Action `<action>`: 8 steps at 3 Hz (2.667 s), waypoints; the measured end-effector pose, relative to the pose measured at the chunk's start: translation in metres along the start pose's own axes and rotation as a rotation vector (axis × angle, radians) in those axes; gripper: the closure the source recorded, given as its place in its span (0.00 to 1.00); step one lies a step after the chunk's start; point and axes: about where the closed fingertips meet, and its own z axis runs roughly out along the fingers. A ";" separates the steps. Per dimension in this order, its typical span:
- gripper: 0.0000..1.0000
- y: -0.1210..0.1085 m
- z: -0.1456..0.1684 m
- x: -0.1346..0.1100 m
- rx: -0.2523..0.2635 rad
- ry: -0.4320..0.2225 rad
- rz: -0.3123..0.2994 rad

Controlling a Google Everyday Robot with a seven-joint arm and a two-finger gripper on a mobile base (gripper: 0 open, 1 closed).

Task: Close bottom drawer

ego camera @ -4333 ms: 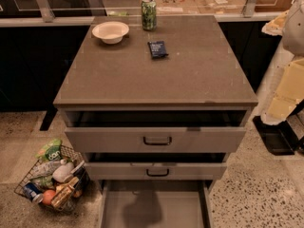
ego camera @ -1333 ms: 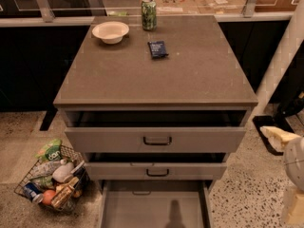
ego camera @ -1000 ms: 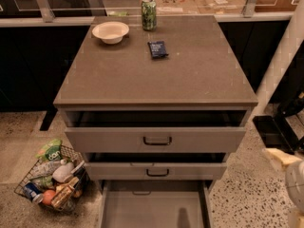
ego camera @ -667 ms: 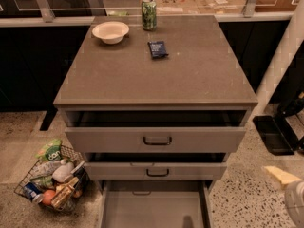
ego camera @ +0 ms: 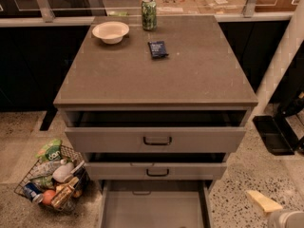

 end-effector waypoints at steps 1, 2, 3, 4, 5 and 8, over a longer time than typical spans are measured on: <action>0.00 -0.001 0.000 0.000 -0.001 -0.001 -0.001; 0.00 -0.008 0.016 0.000 0.007 -0.026 -0.008; 0.00 -0.002 0.059 0.004 -0.018 -0.041 -0.004; 0.00 0.008 0.109 0.007 -0.028 -0.028 0.005; 0.00 0.022 0.142 0.007 -0.047 -0.020 0.006; 0.00 0.069 0.222 -0.015 -0.172 -0.090 0.036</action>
Offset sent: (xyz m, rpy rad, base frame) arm 0.0247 0.0035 -0.0291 0.0531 -0.0115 0.0261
